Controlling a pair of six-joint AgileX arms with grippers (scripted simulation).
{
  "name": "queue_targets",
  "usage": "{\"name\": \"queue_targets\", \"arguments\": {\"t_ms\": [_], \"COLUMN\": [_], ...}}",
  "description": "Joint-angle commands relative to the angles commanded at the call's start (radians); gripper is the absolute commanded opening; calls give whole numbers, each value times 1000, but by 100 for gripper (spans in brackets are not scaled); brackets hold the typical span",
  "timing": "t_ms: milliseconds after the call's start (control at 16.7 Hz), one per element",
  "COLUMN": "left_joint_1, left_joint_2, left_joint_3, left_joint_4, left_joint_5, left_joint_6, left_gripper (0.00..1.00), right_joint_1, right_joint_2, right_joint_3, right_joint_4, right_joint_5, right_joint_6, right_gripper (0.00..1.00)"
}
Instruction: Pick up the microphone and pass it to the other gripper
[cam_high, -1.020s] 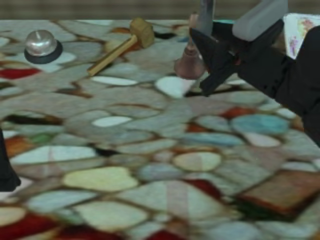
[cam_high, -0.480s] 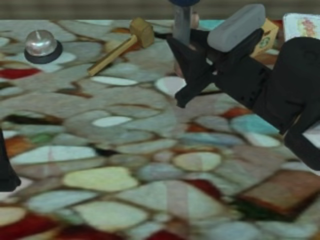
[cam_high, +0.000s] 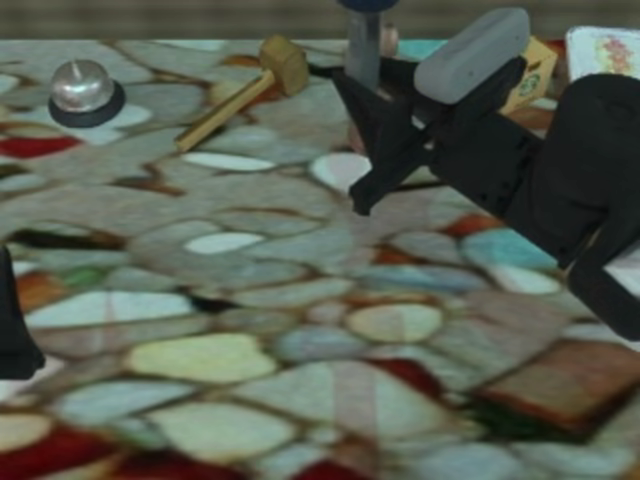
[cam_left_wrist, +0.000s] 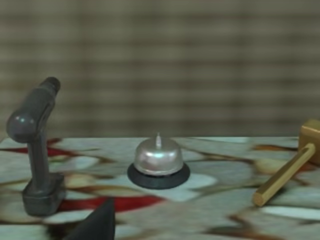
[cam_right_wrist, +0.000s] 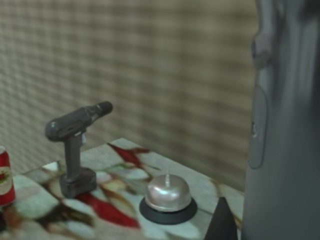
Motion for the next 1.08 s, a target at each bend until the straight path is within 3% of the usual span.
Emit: {"name": "queue_targets", "arguments": {"t_ms": [780,1080], "left_joint_1": [-424,-521], "left_joint_2": [882,1070], "left_joint_3": [491,611], "left_joint_4": [334,418], "left_joint_5": [200,245], "left_joint_6": [5,6], "left_gripper": [100,100], "right_joint_1": [0,0], "right_joint_2": [0,0], "right_joint_3": [0,0], "right_joint_4": [0,0], "right_joint_5": [0,0], "right_joint_6": [0,0], "right_gripper": [0,0]}}
